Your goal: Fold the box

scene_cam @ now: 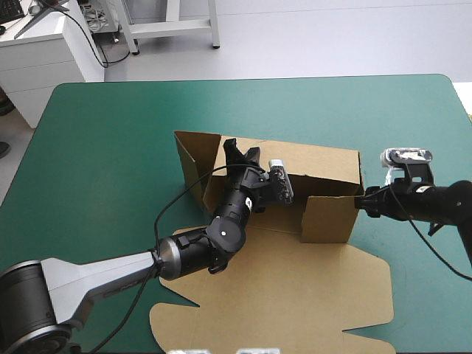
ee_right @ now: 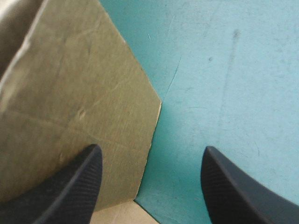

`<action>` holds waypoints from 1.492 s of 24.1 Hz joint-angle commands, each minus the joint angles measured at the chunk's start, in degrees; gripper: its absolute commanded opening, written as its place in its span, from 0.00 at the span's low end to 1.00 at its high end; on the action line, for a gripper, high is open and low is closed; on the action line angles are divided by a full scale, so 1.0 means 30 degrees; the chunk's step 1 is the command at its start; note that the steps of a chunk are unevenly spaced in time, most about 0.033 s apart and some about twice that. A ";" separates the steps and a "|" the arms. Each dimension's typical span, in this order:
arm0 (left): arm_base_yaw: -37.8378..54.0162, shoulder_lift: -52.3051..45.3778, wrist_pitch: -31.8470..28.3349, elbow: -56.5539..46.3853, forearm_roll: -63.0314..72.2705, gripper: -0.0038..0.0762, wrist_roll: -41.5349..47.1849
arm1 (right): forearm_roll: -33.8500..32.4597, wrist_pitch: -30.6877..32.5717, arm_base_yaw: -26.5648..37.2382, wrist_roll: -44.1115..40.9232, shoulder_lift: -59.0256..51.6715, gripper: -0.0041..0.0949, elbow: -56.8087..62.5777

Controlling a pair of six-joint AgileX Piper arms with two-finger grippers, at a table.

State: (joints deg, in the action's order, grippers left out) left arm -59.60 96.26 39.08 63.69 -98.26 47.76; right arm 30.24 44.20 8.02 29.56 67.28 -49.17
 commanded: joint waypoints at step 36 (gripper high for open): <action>-0.0066 0.0238 -0.1073 0.0320 0.1355 0.04 -0.2362 | 1.3301 -0.2191 -0.0041 1.5822 -0.1790 0.62 0.4910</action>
State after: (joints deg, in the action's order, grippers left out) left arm -59.60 97.81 40.04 64.24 -97.84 39.72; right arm 67.49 35.88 7.97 75.41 63.01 -33.07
